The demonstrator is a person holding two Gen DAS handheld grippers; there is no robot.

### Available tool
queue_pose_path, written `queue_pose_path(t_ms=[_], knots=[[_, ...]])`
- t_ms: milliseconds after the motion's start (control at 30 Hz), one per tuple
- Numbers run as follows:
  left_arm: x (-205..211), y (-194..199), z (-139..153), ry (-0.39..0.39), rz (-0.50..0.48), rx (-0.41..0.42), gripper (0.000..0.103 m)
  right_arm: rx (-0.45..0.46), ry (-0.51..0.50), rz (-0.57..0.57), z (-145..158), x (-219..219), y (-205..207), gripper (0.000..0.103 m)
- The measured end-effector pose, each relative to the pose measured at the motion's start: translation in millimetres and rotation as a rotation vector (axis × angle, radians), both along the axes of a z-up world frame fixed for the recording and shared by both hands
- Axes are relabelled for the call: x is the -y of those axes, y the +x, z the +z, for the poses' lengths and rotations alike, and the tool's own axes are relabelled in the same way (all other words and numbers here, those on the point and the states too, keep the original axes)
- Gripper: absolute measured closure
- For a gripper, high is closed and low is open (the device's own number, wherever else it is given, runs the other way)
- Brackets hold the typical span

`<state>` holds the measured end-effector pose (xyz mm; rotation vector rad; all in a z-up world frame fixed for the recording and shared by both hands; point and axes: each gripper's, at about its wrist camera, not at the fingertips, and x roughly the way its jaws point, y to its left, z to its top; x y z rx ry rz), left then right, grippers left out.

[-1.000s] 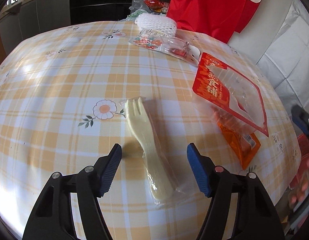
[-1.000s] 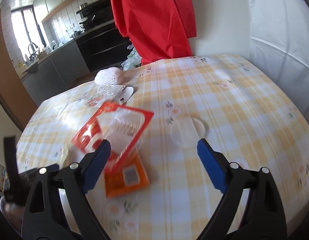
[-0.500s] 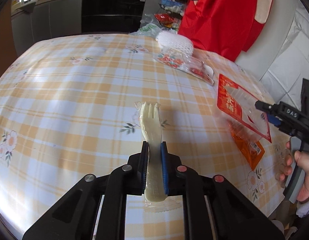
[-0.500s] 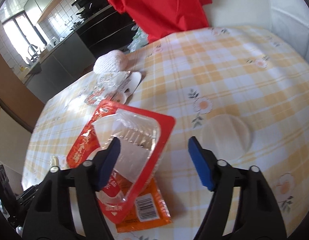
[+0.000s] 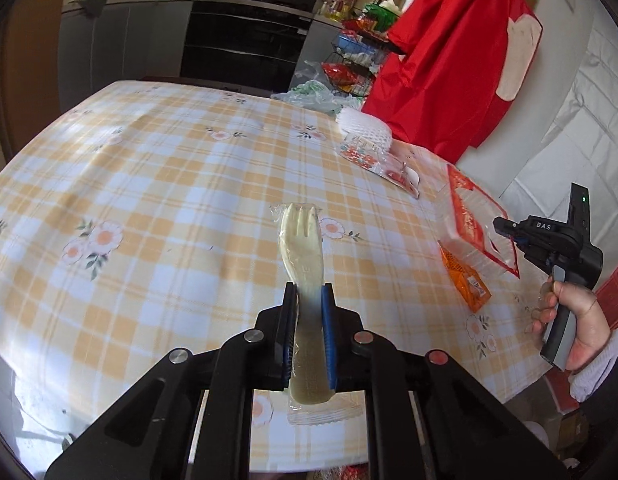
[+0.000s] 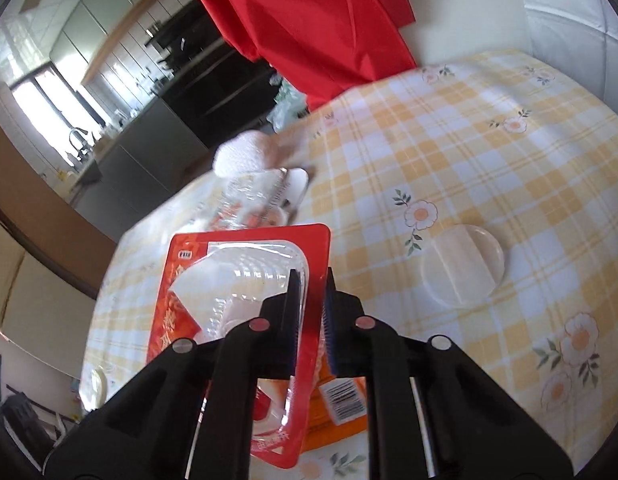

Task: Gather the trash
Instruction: 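Grasp the red-and-clear plastic packaging with the right gripper while the left gripper holds the glove, then open the left gripper over the bin while the right gripper lowers and releases the packaging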

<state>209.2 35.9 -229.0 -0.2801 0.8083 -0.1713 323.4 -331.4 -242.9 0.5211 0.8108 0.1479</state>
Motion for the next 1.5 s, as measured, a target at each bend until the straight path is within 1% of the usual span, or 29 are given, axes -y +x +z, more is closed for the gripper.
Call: queue_pose_path(t_ms=[100,233,400,500,667,800,900,967,1133,1300,1500], knots=[[-4,-16,5,-0.025,0.002,-0.006,0.091,0.032,0.004,0.008,17,-5,-15,0.089],[-1,-38,19,-0.035,-0.019,0.018,0.091,0.087,-0.009,0.029,42,-13,-41,0.089],[6,-67,41,-0.048,-0.062,0.051,0.091,0.157,-0.047,0.074,72,-30,-86,0.089],[11,-87,49,-0.052,-0.094,0.064,0.091,0.187,-0.045,0.098,86,-38,-114,0.089],[13,-120,53,-0.057,-0.127,0.045,0.091,0.240,-0.043,0.115,104,-49,-158,0.089],[12,-146,53,-0.052,-0.151,0.027,0.091,0.270,-0.046,0.122,113,-56,-188,0.089],[11,-164,49,-0.049,-0.158,0.011,0.091,0.291,-0.057,0.132,117,-62,-209,0.089],[10,-175,41,-0.062,-0.157,-0.015,0.091,0.303,-0.065,0.136,119,-67,-222,0.089],[15,-193,22,-0.057,-0.174,-0.077,0.090,0.318,-0.068,0.141,119,-74,-250,0.089],[14,-194,-1,-0.077,-0.163,-0.155,0.090,0.315,-0.082,0.156,117,-78,-267,0.089],[20,-190,-11,-0.059,-0.170,-0.186,0.090,0.316,-0.097,0.162,115,-77,-273,0.089]])
